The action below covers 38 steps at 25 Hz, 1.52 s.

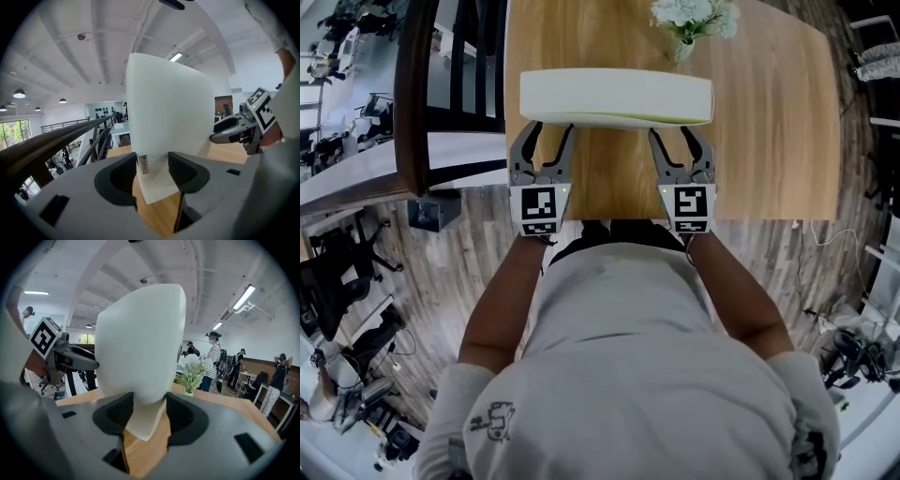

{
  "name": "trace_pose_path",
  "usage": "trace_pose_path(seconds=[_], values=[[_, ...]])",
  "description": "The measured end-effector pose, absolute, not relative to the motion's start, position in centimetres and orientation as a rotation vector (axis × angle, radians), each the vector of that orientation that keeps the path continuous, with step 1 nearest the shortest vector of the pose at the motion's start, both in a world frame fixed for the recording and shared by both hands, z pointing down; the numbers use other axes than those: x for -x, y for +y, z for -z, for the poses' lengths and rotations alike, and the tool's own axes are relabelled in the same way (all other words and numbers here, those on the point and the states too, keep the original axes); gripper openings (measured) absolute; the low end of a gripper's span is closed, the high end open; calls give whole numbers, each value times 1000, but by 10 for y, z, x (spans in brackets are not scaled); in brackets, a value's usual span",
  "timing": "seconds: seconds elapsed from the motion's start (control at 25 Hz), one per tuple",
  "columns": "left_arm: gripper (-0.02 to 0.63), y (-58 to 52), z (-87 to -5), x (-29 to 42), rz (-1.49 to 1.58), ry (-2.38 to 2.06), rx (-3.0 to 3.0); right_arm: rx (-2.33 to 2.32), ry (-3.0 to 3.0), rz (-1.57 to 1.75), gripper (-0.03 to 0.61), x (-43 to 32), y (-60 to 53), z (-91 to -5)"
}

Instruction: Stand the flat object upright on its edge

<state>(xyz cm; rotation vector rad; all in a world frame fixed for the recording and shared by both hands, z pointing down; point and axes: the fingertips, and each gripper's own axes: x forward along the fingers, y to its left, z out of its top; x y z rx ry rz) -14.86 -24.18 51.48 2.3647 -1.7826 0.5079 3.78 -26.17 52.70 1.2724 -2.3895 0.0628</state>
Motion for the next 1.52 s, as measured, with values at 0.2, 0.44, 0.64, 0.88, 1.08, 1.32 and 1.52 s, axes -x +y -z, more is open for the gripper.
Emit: trace_pose_path(seconds=[0.2, 0.44, 0.64, 0.88, 1.08, 1.32, 1.52], values=[[218, -244, -532, 147, -529, -1770, -2339, -1238, -2365, -94, 224, -40, -264, -546], [218, -249, -548, 145, -553, -1760, -2311, -1213, -2348, -95, 222, -41, -272, -561], [218, -252, -556, 148, -563, -1751, -2298, -1195, -2339, -89, 221, -39, -275, -567], [218, -252, -564, 145, -573, -1734, -2287, -1187, -2327, -100, 221, -41, -277, -575], [218, -253, -568, 145, -570, -1727, -2271, -1184, -2320, -102, 221, -42, -278, -578], [218, -255, -570, 144, -557, -1719, -2264, -1189, -2310, -100, 225, -42, -280, -579], [218, -256, -570, 144, -536, -1718, -2263, -1189, -2306, -107, 235, -44, -281, -579]])
